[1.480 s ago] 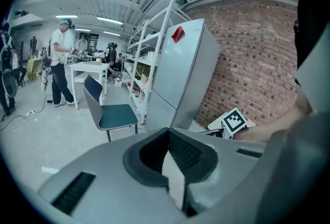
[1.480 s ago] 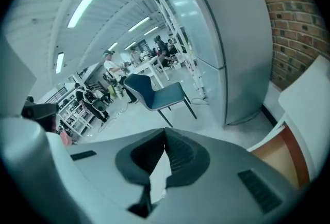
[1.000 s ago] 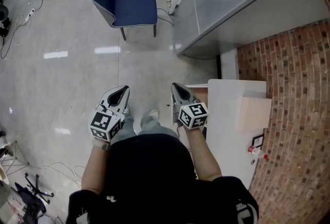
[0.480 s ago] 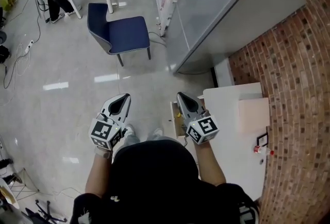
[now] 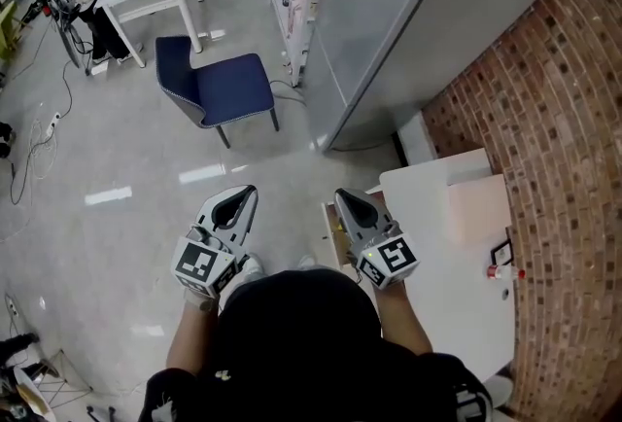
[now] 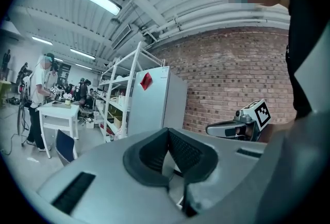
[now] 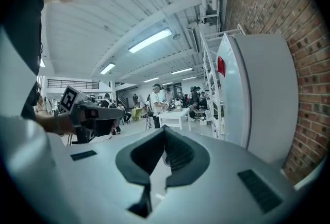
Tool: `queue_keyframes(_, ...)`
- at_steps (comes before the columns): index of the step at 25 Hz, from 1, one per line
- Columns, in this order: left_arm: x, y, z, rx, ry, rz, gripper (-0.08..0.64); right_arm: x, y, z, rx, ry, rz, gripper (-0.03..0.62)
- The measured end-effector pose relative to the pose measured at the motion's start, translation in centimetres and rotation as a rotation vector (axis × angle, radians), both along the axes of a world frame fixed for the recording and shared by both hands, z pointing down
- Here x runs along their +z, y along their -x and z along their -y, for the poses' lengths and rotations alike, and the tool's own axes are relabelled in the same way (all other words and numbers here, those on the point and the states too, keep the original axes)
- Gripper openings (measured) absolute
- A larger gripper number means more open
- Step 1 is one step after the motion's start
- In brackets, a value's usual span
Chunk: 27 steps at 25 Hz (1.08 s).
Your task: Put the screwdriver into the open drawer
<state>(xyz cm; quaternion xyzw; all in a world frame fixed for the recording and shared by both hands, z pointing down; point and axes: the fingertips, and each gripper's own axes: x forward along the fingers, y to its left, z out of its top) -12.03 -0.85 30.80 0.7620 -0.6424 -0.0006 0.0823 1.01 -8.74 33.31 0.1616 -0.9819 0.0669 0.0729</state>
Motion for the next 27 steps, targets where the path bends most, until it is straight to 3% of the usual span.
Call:
queue_keyframes(7, 0.0, -1.0, -0.2, 0.034, -0.004, -0.009, 0.003, -0.2, 0.3, -1.4, -0.008, -0.015, 0.006, 0.011)
queue_keyframes(27, 2.2, -1.5, 0.0, 0.085, 0.032, -0.039, 0.003, 2.0, -1.7, -1.6, 0.094, 0.037, -0.019, 0.011)
